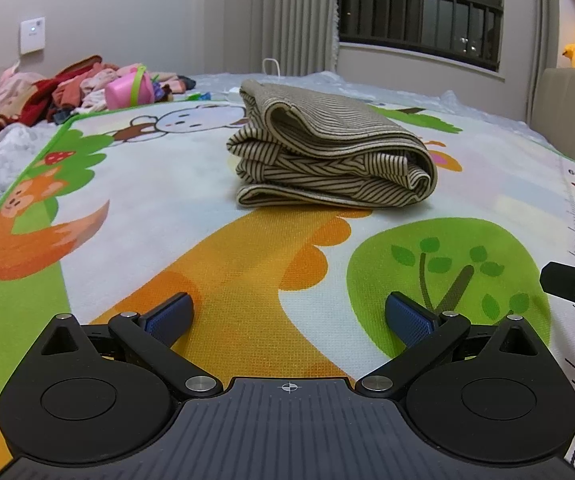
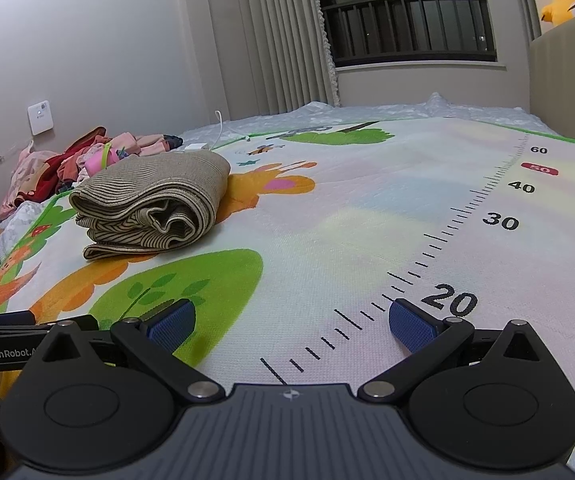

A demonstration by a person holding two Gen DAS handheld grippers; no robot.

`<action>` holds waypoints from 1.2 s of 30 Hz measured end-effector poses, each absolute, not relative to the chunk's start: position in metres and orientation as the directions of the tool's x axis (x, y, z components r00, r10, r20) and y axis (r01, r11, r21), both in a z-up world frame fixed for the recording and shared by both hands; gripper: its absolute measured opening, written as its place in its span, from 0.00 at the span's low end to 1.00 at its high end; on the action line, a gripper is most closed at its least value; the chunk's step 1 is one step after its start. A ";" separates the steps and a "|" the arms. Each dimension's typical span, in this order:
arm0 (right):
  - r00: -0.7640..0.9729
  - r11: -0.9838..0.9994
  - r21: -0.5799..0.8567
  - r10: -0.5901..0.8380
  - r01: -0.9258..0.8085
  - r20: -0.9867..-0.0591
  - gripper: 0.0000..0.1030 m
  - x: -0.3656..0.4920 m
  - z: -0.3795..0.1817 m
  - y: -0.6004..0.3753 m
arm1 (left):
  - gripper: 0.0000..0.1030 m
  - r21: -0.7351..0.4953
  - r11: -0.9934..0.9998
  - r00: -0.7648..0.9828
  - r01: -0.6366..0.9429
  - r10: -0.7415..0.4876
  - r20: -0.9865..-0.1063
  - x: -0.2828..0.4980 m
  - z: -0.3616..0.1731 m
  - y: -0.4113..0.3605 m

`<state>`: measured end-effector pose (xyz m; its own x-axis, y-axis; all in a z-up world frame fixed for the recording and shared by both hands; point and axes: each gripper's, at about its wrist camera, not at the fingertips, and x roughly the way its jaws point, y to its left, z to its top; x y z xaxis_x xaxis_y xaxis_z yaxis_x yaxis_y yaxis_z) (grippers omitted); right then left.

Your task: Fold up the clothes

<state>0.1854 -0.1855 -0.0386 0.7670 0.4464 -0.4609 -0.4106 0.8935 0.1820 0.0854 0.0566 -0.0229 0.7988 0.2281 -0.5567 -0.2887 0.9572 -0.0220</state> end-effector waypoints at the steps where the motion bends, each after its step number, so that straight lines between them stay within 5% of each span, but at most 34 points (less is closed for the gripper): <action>1: 0.767 0.893 0.183 0.447 -0.411 -0.460 1.00 0.185 -0.038 -0.186 | 1.00 -0.023 0.957 0.799 -0.288 0.227 -0.557 0.085 -0.023 0.057; 36: 0.771 0.893 0.194 0.449 -0.407 -0.452 1.00 0.183 -0.039 -0.189 | 1.00 -0.039 0.957 0.801 -0.287 0.218 -0.558 0.085 -0.023 0.058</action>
<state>0.1833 -0.1892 -0.0386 0.7708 0.4493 -0.4517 -0.4069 0.8927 0.1936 0.0847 0.0584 -0.0230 0.8011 0.2177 -0.5576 -0.2875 0.9570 -0.0395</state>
